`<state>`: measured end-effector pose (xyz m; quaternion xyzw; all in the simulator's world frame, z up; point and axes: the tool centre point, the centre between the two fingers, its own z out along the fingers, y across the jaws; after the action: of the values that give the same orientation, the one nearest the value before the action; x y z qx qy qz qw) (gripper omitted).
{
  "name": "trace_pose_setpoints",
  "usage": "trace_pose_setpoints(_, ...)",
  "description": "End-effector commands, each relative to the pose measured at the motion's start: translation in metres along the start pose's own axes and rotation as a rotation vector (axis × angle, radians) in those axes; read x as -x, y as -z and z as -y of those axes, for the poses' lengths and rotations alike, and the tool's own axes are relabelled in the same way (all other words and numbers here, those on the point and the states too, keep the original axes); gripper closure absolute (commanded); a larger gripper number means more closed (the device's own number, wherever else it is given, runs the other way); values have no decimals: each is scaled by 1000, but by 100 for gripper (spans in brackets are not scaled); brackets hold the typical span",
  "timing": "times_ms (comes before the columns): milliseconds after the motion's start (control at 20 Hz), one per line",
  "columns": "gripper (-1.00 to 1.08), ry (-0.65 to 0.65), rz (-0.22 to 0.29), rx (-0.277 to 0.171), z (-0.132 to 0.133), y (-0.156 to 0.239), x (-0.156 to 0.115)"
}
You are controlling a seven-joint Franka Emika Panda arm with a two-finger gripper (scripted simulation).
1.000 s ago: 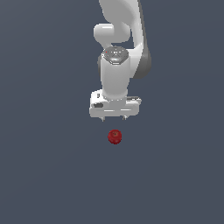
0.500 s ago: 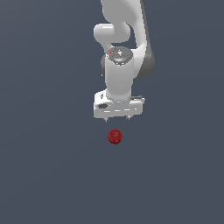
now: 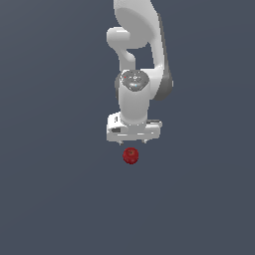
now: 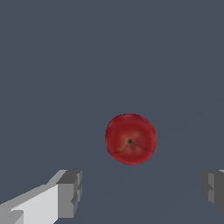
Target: Pick up the object and move it to a goal position.
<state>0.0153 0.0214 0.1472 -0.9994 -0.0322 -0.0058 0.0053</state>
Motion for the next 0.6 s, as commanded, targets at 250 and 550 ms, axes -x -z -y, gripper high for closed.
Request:
trace_pose_setpoints(250, -92, -36, 10, 8, -6, -41, -6)
trace_pose_setpoints(550, -92, -45, 12, 10, -7, -51, -8)
